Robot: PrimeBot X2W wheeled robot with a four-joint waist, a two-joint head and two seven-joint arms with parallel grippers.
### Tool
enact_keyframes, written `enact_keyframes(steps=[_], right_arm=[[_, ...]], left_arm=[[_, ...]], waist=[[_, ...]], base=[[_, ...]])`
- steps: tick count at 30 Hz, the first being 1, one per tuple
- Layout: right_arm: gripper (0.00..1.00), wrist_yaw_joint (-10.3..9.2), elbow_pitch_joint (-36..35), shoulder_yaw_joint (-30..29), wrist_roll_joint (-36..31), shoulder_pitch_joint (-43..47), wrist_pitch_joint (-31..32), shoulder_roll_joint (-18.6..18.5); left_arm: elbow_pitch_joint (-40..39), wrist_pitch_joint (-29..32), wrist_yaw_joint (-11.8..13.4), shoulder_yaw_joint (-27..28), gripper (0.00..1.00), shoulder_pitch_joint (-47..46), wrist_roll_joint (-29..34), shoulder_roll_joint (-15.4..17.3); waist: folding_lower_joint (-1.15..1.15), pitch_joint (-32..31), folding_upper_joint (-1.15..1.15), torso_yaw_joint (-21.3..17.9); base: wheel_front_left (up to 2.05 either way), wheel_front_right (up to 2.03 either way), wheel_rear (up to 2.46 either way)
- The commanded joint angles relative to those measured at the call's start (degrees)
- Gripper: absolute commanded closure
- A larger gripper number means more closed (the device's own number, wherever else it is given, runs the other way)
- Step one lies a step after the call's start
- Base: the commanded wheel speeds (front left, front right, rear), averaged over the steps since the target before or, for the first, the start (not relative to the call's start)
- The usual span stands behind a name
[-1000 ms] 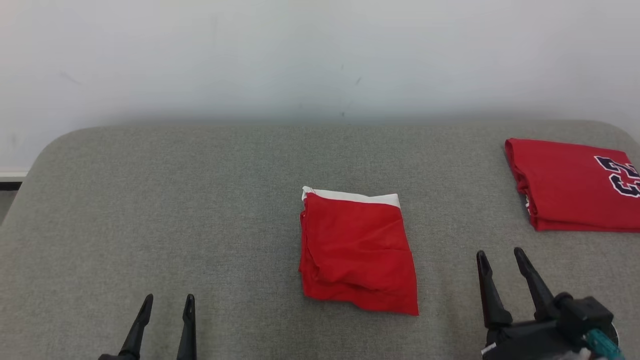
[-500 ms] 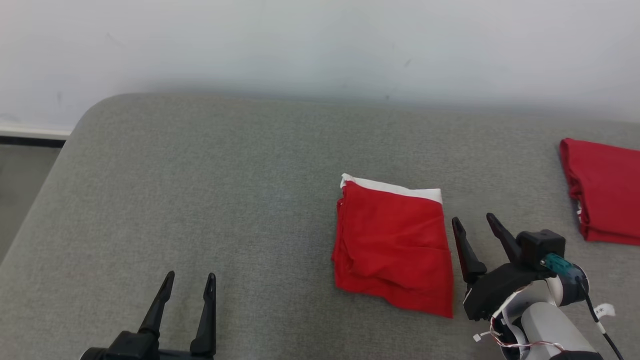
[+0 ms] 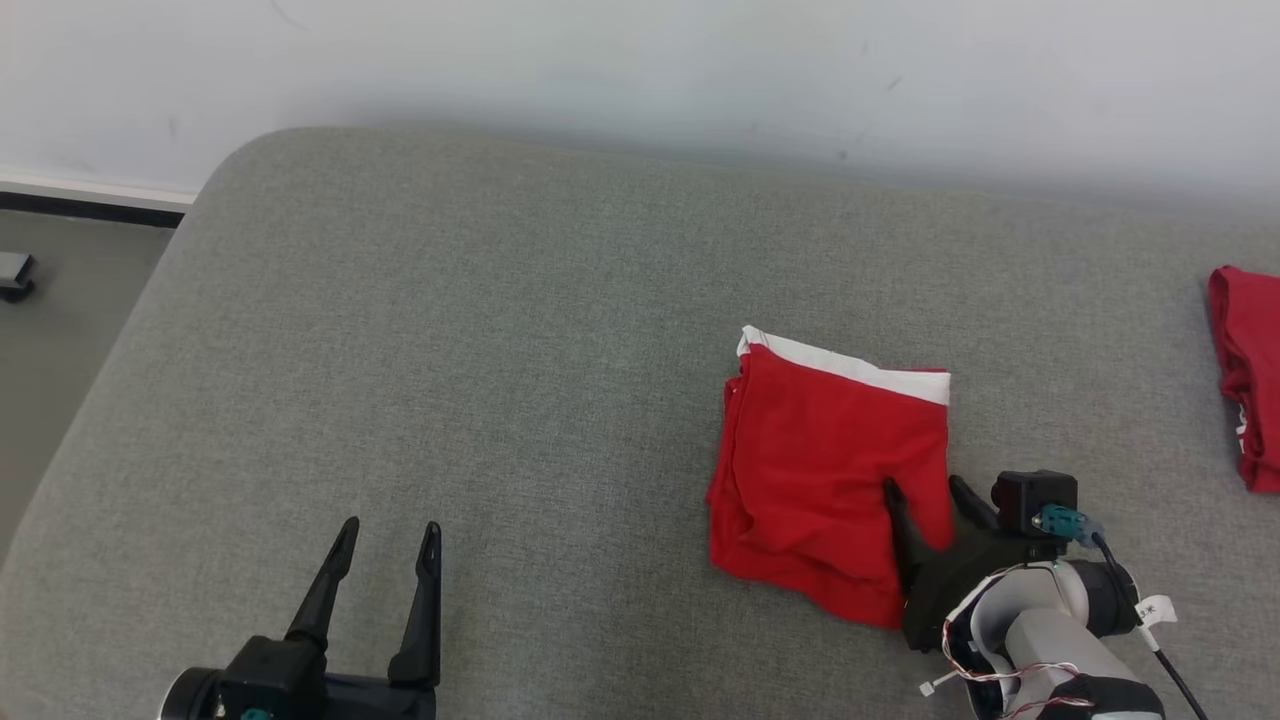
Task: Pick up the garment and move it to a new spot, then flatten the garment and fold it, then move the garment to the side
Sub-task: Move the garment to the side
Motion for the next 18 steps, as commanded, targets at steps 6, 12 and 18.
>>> enact_keyframes(steps=[6, 12, 18], right_arm=[[0.76, -0.15, 4.97, 1.87, 1.23, -1.11, 0.71, 1.69], [1.0, -0.11, 5.08, 4.81, 2.0, -4.14, -0.37, 0.09], [1.0, -0.18, 3.38, 10.81, 1.1, -9.64, 1.65, -4.15]], left_arm=[[0.35, -0.16, 0.04, 0.56, 0.0, -0.49, -0.21, 0.08], [-0.04, -0.16, 0.04, 1.36, 0.0, -0.49, -0.07, -0.08], [-0.84, -0.16, 0.04, 0.35, 0.0, -2.9, -0.22, 0.42]], waist=[[-0.01, 0.24, -0.01, -0.16], [-0.01, 1.03, -0.01, -1.74], [-0.01, 4.91, -0.01, -4.74]], base=[[0.0, 0.0, 0.0], [0.0, 0.0, 0.0], [0.0, 0.0, 0.0]])
